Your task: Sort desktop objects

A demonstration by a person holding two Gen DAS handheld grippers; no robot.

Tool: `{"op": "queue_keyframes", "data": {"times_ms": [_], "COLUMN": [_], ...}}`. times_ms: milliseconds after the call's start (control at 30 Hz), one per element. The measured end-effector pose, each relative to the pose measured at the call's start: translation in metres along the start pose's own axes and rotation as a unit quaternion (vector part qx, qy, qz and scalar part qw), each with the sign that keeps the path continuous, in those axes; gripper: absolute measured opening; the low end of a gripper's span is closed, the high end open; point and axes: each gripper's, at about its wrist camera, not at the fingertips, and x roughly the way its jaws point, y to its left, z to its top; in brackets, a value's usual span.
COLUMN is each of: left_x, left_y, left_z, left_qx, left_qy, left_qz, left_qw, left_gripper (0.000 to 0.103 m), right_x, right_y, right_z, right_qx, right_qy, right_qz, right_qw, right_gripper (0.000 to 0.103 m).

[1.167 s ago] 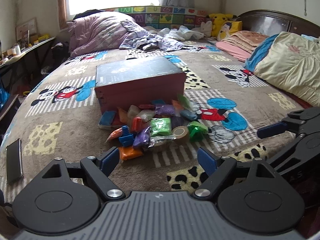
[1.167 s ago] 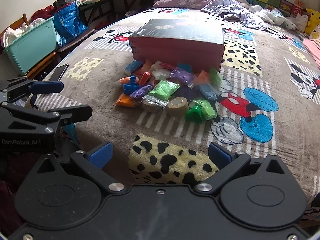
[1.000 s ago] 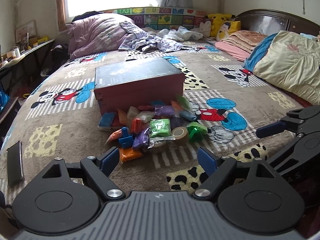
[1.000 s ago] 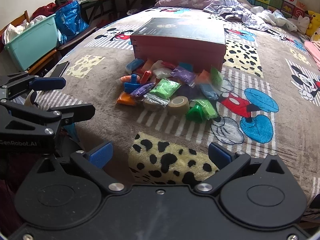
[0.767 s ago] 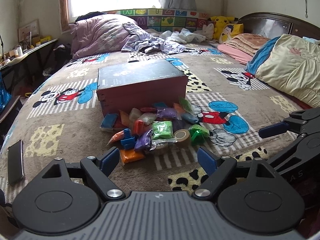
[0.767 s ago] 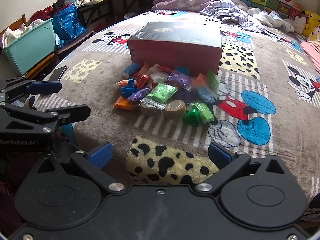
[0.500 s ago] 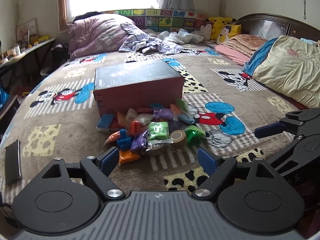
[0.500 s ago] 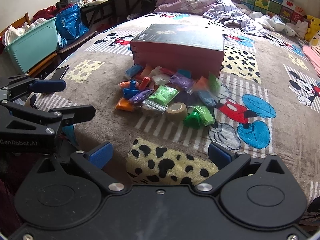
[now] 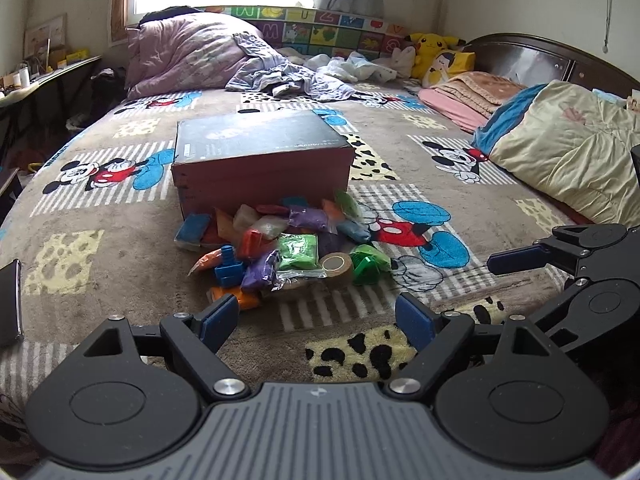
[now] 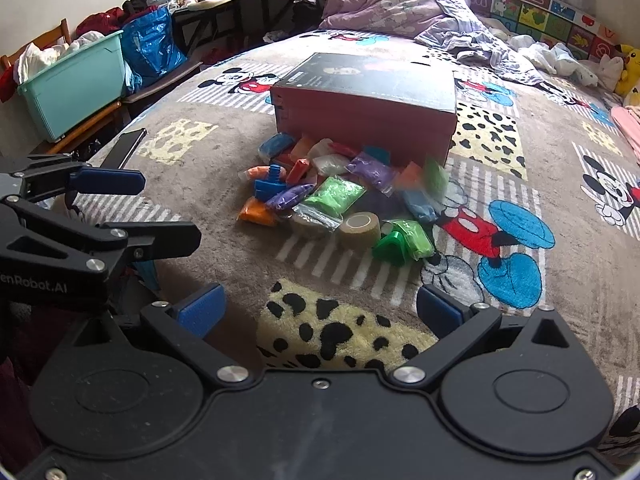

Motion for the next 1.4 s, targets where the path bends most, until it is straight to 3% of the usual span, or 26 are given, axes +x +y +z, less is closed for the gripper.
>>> {"op": "queue_keyframes", "data": {"times_ms": [567, 1067, 1167, 1400], "left_x": [0.0, 0.0, -0.004, -0.01], "left_y": [0.001, 0.004, 0.001, -0.009], "left_z": [-0.003, 0.0, 0.002, 0.008], "left_qx": [0.002, -0.001, 0.009, 0.041], "left_qy": [-0.026, -0.018, -0.018, -0.028], "left_qz": [0.004, -0.011, -0.027, -0.042], "left_qw": [0.9997, 0.9998, 0.9994, 0.9979], "left_gripper": [0.085, 0.085, 0.085, 0.085], "right_x": [0.001, -0.001, -0.002, 0.001], "right_y": [-0.001, 0.0, -0.001, -0.006], "right_z": [0.001, 0.003, 0.005, 0.013], "right_qx": [0.003, 0.002, -0.001, -0.016], "right_qy": [-0.001, -0.005, 0.005, 0.054], "right_qz": [-0.001, 0.006, 0.024, 0.111], "right_qw": [1.0, 1.0, 1.0, 0.992], "right_gripper": [0.102, 0.102, 0.102, 0.102]}}
